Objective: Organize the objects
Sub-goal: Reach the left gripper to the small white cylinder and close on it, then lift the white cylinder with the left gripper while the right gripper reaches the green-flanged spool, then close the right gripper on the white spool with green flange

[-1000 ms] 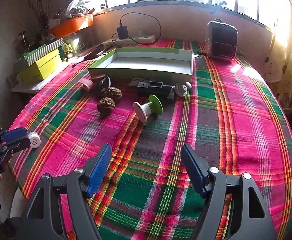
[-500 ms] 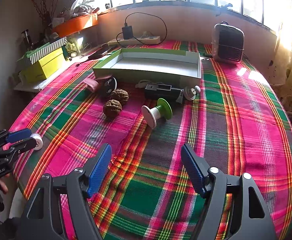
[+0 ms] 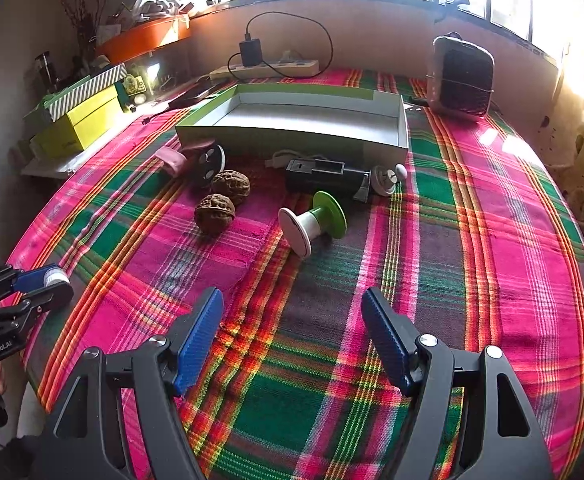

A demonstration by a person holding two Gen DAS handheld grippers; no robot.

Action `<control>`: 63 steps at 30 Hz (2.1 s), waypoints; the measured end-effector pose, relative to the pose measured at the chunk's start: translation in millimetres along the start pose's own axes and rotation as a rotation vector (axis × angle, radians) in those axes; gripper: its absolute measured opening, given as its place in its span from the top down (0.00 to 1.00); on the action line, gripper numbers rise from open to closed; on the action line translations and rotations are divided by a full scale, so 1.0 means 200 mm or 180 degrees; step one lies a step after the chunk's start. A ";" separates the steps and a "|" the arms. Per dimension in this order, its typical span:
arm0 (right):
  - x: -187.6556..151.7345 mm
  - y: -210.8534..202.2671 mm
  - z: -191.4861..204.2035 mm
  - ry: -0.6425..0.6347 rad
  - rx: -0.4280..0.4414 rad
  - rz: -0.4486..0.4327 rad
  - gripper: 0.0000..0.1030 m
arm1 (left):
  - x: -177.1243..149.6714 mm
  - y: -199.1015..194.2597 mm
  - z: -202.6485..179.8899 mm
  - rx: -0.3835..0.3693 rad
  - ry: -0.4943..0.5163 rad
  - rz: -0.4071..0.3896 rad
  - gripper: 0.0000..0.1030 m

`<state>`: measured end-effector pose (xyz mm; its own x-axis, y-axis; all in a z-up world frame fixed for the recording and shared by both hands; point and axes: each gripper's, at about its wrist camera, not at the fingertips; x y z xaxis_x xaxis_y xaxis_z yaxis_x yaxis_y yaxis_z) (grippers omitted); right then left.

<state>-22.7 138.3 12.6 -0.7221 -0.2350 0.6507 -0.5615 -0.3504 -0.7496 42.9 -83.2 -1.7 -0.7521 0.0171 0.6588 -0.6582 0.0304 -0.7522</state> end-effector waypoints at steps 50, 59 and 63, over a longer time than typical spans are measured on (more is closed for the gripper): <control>0.23 0.23 -0.10 -0.0195 0.0118 0.0113 0.67 | 0.49 0.40 -0.21 -0.0315 0.0195 0.0130 0.84; 0.23 0.22 -0.11 0.0037 0.0011 0.0107 0.67 | 0.51 0.42 -0.21 -0.0277 0.0120 0.0097 0.84; 0.22 0.22 -0.11 0.0083 -0.0019 0.0125 0.67 | 0.50 0.42 -0.23 -0.0208 0.0148 0.0068 0.84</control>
<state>-87.5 131.8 6.6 -0.7538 -0.2247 0.6174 -0.5349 -0.3359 -0.7753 -87.1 -33.0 1.6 -0.7626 0.0649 0.6436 -0.6373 0.0948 -0.7648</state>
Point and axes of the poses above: each gripper's, at about its wrist camera, not at the fingertips, and y roughly the way its jaws point, z to its left, x to its top, and after that the axes turned 4 degrees about x, right-handed
